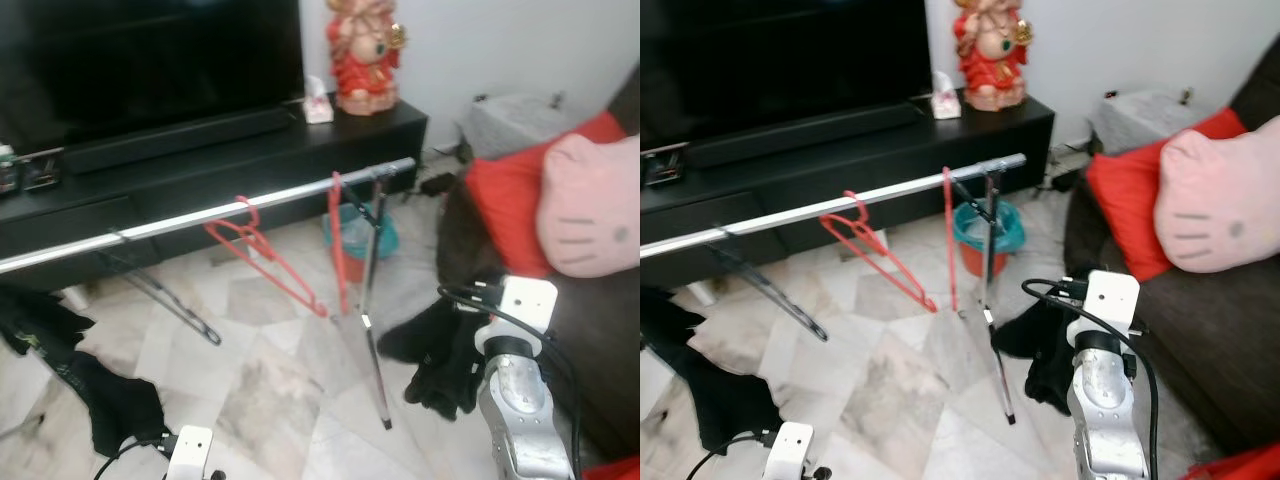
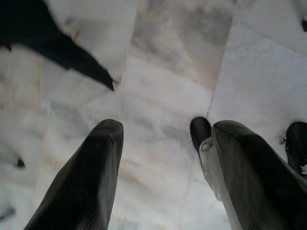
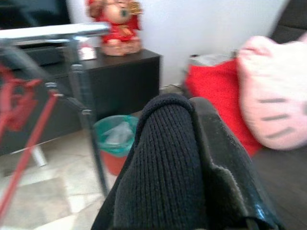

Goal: Hang hanger

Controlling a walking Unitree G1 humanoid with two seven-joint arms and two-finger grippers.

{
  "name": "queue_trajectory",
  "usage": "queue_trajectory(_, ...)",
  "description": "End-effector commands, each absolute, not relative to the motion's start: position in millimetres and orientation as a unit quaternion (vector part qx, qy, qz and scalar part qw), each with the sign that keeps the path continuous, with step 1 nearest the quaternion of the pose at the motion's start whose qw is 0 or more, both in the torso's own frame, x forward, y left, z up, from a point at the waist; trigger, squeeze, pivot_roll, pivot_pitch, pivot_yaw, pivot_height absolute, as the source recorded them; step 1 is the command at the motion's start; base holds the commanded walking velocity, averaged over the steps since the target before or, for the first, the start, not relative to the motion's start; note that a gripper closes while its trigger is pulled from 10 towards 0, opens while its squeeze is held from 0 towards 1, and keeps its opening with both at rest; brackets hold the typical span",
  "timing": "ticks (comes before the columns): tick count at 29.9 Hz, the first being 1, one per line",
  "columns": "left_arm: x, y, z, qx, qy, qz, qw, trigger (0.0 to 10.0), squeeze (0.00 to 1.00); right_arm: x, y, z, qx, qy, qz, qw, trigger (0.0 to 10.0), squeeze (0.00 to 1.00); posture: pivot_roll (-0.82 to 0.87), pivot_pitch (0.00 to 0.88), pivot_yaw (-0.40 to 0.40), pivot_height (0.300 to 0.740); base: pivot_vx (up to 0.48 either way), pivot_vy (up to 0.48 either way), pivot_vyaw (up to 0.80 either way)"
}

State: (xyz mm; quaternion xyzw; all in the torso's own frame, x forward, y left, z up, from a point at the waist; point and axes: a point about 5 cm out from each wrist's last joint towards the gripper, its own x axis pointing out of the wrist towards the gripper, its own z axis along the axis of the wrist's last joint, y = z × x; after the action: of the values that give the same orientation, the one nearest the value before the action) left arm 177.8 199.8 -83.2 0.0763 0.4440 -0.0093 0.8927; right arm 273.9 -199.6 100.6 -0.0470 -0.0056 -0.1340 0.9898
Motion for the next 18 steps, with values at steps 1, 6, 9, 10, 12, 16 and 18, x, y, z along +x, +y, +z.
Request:
queue_trajectory(1,174.6,201.4,-84.8,0.083,0.453,-0.010,0.888,10.0,0.00,276.4,-195.8,107.5,-0.046,-0.020,-0.130,0.990,10.0,0.00,-0.16,0.000,0.048,0.740,0.000,0.000,0.80)
queue_trajectory(6,174.9,200.2,-84.9,0.082,0.452,-0.011,0.888,10.0,0.00,276.2,-196.2,107.2,-0.046,-0.018,-0.132,0.990,10.0,0.00,-0.16,0.000,0.049,0.740,0.000,0.000,0.80)
queue_trajectory(9,174.7,199.4,-85.1,0.082,0.452,-0.012,0.888,10.0,0.00,275.7,-196.7,107.2,-0.046,-0.018,-0.133,0.990,10.0,0.00,-0.16,0.000,0.050,0.740,0.000,0.000,0.80)
queue_trajectory(10,174.7,199.2,-85.1,0.082,0.452,-0.012,0.888,10.0,0.00,275.6,-197.0,107.0,-0.047,-0.017,-0.134,0.990,10.0,0.00,-0.16,0.000,0.048,0.740,0.000,0.000,0.80)
queue_trajectory(12,174.7,199.0,-85.2,0.081,0.452,-0.012,0.888,10.0,0.00,275.4,-197.4,106.5,-0.047,-0.016,-0.135,0.990,10.0,0.00,-0.16,0.000,0.048,0.740,0.000,0.000,0.80)
queue_trajectory(16,175.0,199.1,-85.0,0.082,0.452,-0.012,0.888,10.0,0.00,275.6,-197.5,105.5,-0.047,-0.013,-0.138,0.989,10.0,0.00,-0.16,0.000,0.049,0.740,0.000,0.000,0.73)
queue_trajectory(18,175.5,199.2,-84.8,0.082,0.452,-0.012,0.888,10.0,0.00,275.8,-197.5,104.4,-0.045,-0.010,-0.138,0.989,10.0,0.00,-0.16,0.000,0.049,0.740,0.000,0.000,0.00)
